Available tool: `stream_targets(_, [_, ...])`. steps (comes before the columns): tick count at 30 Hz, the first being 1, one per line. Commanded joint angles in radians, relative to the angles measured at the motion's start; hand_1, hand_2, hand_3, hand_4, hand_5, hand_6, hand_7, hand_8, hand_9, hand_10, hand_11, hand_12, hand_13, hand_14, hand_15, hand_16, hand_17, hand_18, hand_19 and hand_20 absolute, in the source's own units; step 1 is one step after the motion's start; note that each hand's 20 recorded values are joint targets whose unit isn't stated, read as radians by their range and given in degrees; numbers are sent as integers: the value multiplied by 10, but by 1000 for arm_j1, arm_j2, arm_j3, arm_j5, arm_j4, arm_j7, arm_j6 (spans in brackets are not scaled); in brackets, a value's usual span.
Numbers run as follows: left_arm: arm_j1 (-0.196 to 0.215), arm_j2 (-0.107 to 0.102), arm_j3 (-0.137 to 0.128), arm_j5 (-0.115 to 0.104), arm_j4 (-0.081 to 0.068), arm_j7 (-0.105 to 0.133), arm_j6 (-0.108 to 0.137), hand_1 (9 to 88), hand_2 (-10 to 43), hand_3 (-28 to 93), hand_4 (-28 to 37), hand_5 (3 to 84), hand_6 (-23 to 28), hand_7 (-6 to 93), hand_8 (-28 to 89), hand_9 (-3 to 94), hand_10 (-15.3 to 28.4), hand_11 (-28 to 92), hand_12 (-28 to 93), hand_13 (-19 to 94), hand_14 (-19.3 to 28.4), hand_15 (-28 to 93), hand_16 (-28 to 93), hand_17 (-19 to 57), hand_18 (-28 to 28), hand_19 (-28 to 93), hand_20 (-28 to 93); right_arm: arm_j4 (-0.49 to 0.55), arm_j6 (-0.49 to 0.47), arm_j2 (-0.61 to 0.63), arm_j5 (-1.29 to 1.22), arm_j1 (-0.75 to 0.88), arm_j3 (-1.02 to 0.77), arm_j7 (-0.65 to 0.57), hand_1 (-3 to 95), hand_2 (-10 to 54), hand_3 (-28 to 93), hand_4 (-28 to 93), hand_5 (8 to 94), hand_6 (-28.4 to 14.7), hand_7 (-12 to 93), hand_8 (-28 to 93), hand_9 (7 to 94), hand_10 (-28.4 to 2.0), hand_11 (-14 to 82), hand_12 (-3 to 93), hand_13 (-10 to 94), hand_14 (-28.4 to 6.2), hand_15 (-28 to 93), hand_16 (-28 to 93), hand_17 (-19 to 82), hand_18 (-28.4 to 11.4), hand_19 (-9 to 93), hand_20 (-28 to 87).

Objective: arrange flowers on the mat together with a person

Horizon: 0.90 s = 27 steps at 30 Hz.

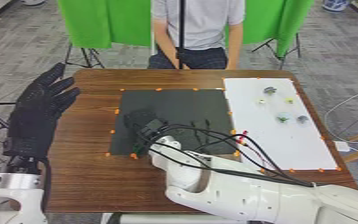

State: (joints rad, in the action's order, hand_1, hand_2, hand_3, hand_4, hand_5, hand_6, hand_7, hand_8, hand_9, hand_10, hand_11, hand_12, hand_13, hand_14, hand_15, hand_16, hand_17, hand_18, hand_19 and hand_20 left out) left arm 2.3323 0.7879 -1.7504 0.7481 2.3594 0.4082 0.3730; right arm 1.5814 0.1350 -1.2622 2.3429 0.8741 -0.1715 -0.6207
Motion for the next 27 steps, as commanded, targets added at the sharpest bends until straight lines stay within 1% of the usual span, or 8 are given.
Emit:
stream_targets(1, [11,18,8,9,-7,-22,-8,193,26,809,-283,307,30,175,-112,281,161,169,129,139,253,389,-47,-109,198,446,80,15,7,-14,6,-18,-1,-5,407,-95,607,-283,653,29,172,-131,741,-113,360,195,710,-78,593,171,306,-184,778,86])
stream_targets(5, [35,17,-2,8,3,-19,3,195,24,810,-283,312,34,163,-109,283,170,170,120,138,256,415,-64,-106,198,447,82,30,-2,-14,10,9,-38,14,404,-95,598,-283,653,31,175,-132,741,-112,362,194,709,-79,596,167,305,-185,778,88])
stream_targets(14, [156,47,-71,6,43,0,36,204,26,801,-283,321,50,127,-98,295,189,216,99,188,260,514,-120,-97,206,455,91,200,-88,22,-146,125,-282,81,365,-95,590,-282,643,38,177,-131,735,-116,350,191,702,-82,597,167,299,-186,775,91])
stream_targets(19, [209,71,-87,6,45,17,61,204,40,784,-283,324,55,126,-98,321,187,243,93,227,254,514,-121,-94,212,463,96,347,-215,45,-365,304,-567,138,298,-95,642,-260,619,32,166,-126,703,-128,303,181,667,-103,578,157,267,-193,749,85])
stream_targets(22, [193,83,-68,8,23,7,69,200,45,778,-283,325,55,135,-100,328,186,247,91,232,256,512,-115,-95,215,465,97,449,-226,76,-513,472,-771,197,279,-59,662,-256,588,17,159,-123,659,-146,260,169,616,-127,566,141,227,-201,711,79])
stream_targets(23, [198,75,-63,-3,21,22,79,198,46,777,-283,326,55,138,-101,331,186,248,92,234,256,512,-114,-95,215,465,97,475,-237,84,-575,520,-836,211,267,-51,676,-256,583,8,161,-122,638,-151,247,165,595,-136,560,133,206,-209,697,79])
stream_targets(25, [213,88,-69,1,21,26,63,192,47,778,-283,329,55,141,-105,334,185,249,92,235,257,510,-111,-95,215,466,98,501,-315,70,-730,603,-979,231,256,-42,690,-259,578,2,160,-123,618,-156,234,163,569,-147,557,125,179,-219,672,82])
stream_targets(27, [223,101,-72,18,16,17,55,187,48,779,-283,330,55,143,-106,335,185,249,92,235,257,509,-108,-95,216,466,98,521,-305,77,-889,676,-1077,219,243,-31,701,-262,548,-6,155,-122,577,-167,213,158,521,-166,543,114,148,-226,626,89])
